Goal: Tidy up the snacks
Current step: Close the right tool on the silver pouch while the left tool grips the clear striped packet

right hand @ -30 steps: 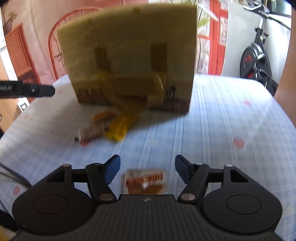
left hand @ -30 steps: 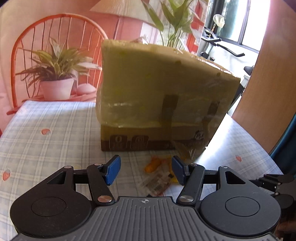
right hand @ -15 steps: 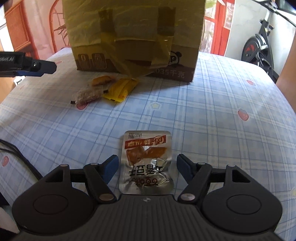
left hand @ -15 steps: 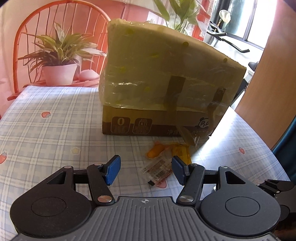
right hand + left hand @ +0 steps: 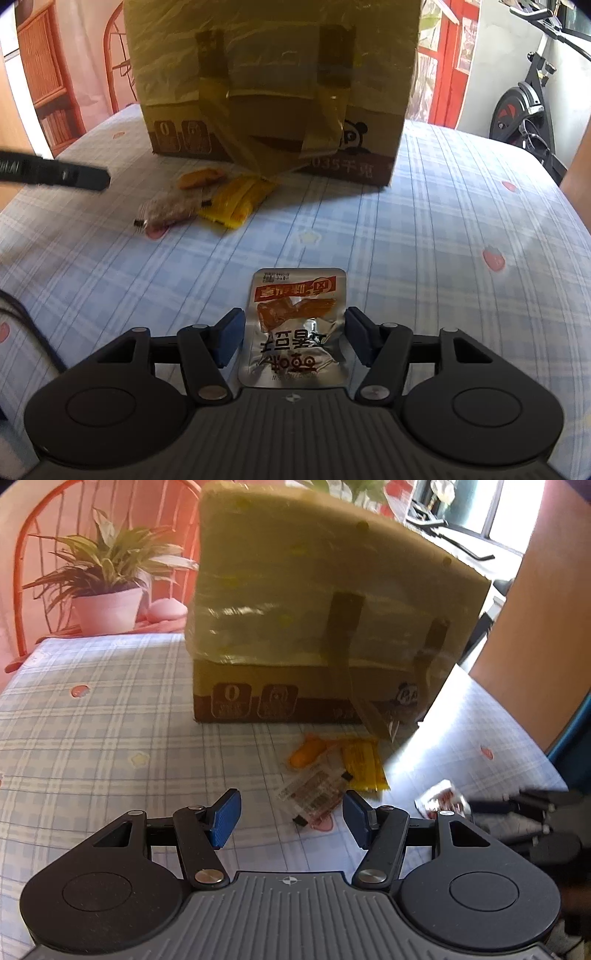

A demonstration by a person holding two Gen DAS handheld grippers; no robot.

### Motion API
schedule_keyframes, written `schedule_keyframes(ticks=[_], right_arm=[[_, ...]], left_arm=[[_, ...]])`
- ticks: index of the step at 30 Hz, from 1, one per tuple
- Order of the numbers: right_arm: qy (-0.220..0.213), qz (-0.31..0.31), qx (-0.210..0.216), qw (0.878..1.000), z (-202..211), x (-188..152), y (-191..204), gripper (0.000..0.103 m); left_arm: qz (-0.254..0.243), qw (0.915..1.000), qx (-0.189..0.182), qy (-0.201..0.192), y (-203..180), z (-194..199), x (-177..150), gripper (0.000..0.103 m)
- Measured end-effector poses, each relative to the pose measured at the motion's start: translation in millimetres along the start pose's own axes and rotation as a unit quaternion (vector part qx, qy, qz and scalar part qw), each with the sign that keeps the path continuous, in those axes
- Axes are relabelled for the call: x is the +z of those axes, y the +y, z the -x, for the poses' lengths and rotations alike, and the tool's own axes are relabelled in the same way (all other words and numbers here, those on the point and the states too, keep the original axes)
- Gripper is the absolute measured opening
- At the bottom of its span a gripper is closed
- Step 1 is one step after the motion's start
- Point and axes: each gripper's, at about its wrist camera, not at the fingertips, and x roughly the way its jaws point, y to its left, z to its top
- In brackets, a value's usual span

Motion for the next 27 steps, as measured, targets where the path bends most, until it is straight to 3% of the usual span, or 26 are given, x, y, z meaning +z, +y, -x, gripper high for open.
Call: schedule_keyframes(ticks=[8,19,27], right_arm=[[-0.028,-0.007,-0.005,1.000,-20.1,13.4,-9.8,0.062],[-0.053,-0.009,-0.005,0.999,-19.3,4.4,-10.3,0.063],[-0.059,-0.007,-0.005,0.998,-18.3,2.4,-10.2,0.063]], left_arm=[[-0.047,0.9980,-0.031,0.027,-6.1,-24.0,4.0,0.064],[-0.089,0.9944,-0.037,0.044,-13.5,-61.3,17.1,0.064],[-0.100,0.9931,-0.042,0.043,-17.9,-69.3,13.6,0.071]])
